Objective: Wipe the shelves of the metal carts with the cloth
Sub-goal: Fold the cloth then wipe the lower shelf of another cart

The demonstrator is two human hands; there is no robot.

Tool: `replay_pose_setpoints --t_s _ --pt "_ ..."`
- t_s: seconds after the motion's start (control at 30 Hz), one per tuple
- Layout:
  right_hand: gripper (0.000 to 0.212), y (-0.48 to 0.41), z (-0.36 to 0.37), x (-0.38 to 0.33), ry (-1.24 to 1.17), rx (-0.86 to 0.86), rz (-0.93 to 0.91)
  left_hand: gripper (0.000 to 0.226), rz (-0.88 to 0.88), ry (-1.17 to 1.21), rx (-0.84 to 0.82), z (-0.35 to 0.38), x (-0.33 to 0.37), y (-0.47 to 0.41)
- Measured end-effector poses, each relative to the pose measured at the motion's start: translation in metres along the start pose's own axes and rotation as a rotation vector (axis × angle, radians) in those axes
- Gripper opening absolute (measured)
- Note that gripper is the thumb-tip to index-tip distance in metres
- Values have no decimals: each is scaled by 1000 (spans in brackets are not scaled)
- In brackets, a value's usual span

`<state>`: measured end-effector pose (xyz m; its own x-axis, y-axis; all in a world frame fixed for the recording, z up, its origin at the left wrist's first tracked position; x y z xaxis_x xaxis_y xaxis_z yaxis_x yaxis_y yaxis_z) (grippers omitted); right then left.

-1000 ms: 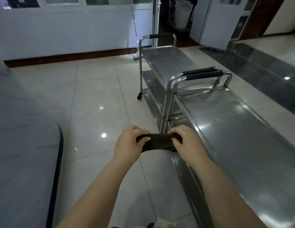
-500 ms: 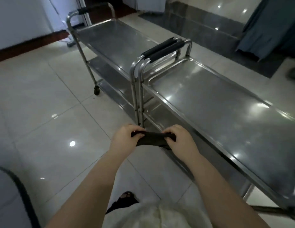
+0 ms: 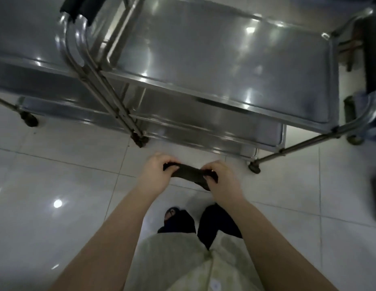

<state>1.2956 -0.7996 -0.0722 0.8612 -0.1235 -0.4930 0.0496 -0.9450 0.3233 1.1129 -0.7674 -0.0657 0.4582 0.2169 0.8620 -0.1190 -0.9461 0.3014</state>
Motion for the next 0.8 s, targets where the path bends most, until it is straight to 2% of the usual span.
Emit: replay_pose_setpoints --t_s 0.17,0.47,0.8 --pt "23 5 -11 46 -84 109 125 16 22 -26 -54 45 5 -22" --pt "26 -36 9 137 -200 214 120 18 23 36 32 123 -17 -69" --pt "31 -101 53 226 -176 375 269 12 18 -102 -193 211 -71 -166"
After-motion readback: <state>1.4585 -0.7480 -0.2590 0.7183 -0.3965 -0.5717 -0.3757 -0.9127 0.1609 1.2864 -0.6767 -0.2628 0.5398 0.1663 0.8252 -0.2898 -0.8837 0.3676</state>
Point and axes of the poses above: each hand's wrist, its own y-axis away from the middle knuckle, its own z-axis out of the palm, x = y × z, the point moved 7 cm from there along -y, towards the middle knuckle, and after that the axes turned 15 degrees about y, right-handed, at the moved point
